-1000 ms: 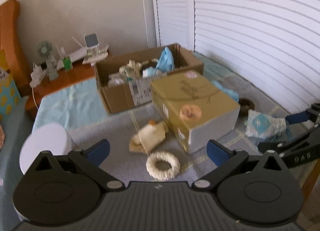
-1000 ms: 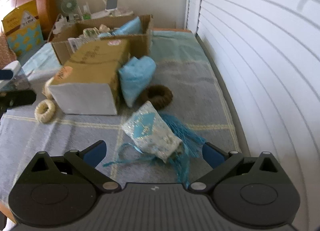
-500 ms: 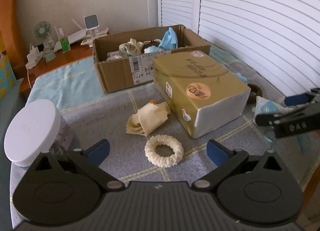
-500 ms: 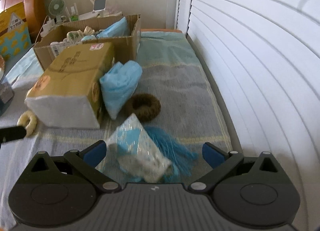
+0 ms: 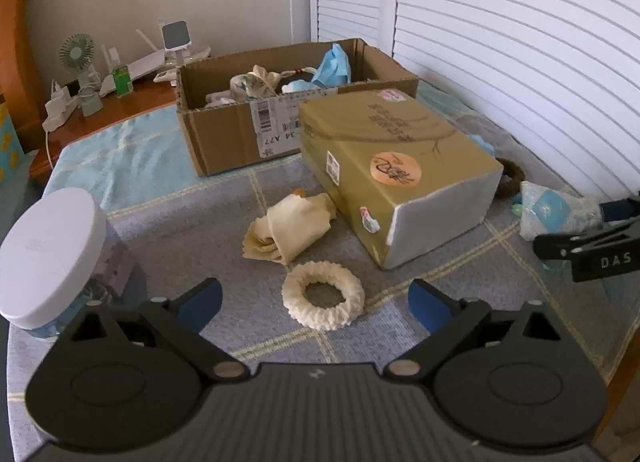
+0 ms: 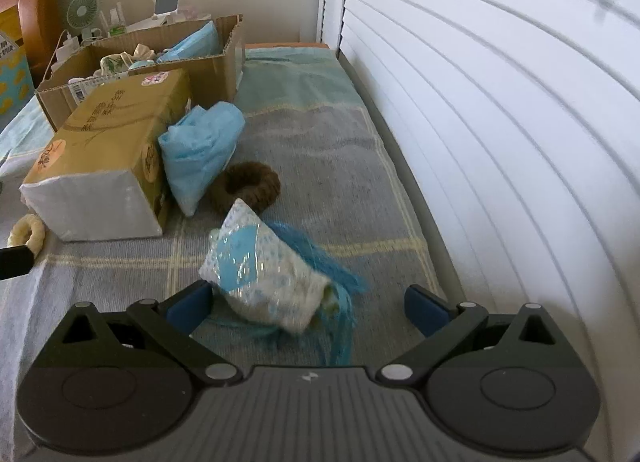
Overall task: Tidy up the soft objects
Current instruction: 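Grasp the cream braided ring with the left tool while the right tool grasps the blue patterned pouch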
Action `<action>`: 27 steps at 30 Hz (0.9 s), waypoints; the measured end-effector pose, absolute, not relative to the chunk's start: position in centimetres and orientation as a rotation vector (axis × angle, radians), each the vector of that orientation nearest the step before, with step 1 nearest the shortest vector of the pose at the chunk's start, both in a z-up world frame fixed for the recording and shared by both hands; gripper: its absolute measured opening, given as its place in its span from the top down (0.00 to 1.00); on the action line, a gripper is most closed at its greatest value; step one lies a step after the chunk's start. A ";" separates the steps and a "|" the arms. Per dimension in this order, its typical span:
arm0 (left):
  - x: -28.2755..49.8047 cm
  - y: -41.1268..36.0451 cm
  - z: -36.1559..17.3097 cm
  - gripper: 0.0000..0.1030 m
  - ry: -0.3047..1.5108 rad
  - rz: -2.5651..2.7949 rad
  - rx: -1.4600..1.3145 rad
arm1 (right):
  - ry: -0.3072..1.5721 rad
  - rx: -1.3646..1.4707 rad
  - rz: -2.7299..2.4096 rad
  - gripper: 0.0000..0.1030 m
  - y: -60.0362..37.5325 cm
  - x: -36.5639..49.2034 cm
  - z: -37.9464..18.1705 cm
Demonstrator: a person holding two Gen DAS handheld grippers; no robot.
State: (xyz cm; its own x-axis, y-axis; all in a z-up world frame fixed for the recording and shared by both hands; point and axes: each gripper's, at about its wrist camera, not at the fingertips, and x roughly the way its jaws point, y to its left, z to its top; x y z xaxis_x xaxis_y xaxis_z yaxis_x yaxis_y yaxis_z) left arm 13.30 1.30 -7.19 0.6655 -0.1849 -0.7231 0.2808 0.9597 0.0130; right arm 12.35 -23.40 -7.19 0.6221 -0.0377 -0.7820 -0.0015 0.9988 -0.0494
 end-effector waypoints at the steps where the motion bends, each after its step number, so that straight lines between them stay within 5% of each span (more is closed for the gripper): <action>1: 13.3 1.2 -7.3 0.11 0.803 -0.268 0.130 | 0.897 -0.042 -0.018 0.00 -23.4 12.3 -7.2; 12: 14.0 1.0 -8.2 0.40 0.799 -0.306 0.105 | 0.848 -0.050 0.004 0.00 -23.6 11.3 -7.6; 27: 14.0 0.9 -8.1 0.40 0.802 -0.305 0.099 | 0.733 -0.169 0.098 0.04 -20.7 10.0 -4.8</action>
State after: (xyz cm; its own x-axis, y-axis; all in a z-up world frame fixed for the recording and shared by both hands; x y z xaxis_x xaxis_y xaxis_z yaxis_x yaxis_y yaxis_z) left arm 14.04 0.87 -8.15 0.6545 -0.2311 -0.7199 0.3053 0.9518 -0.0280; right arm 10.01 -20.69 -4.85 0.7395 0.0300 -0.6725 -0.1478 0.9819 -0.1187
